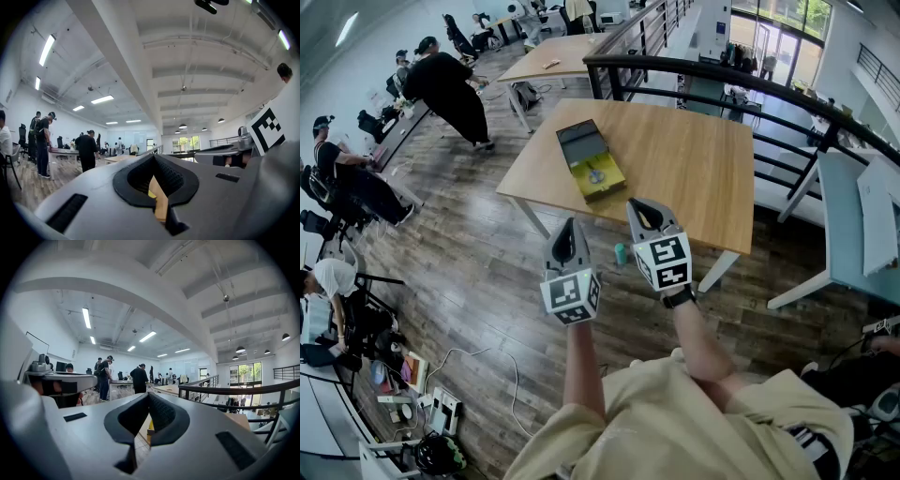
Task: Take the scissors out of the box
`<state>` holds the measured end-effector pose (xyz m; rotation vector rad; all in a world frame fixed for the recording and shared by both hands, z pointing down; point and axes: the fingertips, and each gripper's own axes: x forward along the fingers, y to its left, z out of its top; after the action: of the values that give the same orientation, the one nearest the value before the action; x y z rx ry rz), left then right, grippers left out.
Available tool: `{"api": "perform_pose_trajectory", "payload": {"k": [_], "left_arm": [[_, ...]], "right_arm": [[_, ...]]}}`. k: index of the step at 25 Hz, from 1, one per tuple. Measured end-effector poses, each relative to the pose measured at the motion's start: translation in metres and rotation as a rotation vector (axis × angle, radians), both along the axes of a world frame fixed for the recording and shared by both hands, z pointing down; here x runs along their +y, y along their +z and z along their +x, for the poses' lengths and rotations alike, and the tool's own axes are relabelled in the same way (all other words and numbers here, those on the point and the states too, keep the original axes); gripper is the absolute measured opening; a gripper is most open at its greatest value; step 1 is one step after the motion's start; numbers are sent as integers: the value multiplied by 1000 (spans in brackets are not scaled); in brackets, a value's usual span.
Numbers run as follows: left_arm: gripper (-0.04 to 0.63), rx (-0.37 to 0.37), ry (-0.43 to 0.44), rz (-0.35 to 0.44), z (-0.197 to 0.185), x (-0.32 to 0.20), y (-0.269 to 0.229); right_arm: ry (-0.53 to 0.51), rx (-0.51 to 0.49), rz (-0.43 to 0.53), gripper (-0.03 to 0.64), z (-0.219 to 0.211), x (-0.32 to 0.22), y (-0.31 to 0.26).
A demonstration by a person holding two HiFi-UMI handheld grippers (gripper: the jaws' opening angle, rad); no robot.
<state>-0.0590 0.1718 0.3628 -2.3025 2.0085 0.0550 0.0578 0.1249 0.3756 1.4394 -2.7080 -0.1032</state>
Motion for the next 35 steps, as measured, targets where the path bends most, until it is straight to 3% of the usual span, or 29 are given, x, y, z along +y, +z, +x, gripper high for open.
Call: {"api": "perform_pose_trajectory", "payload": {"k": [14,21,27,35], "left_arm": [[3,24,26,12,-21,-5,4],[3,31,43,-20,-26,-31,22],[3,36,61,-26,-26,-91,34],[3,42,86,-27,-21,-211,40]], "right_arm": [[26,-31,21,14,-16,-1,-1],[31,-40,-3,14,-23,-21,11],[11,-53,-15,14,-26,-85,25],[-13,-53,-24,14,-32,-201,33]]}}
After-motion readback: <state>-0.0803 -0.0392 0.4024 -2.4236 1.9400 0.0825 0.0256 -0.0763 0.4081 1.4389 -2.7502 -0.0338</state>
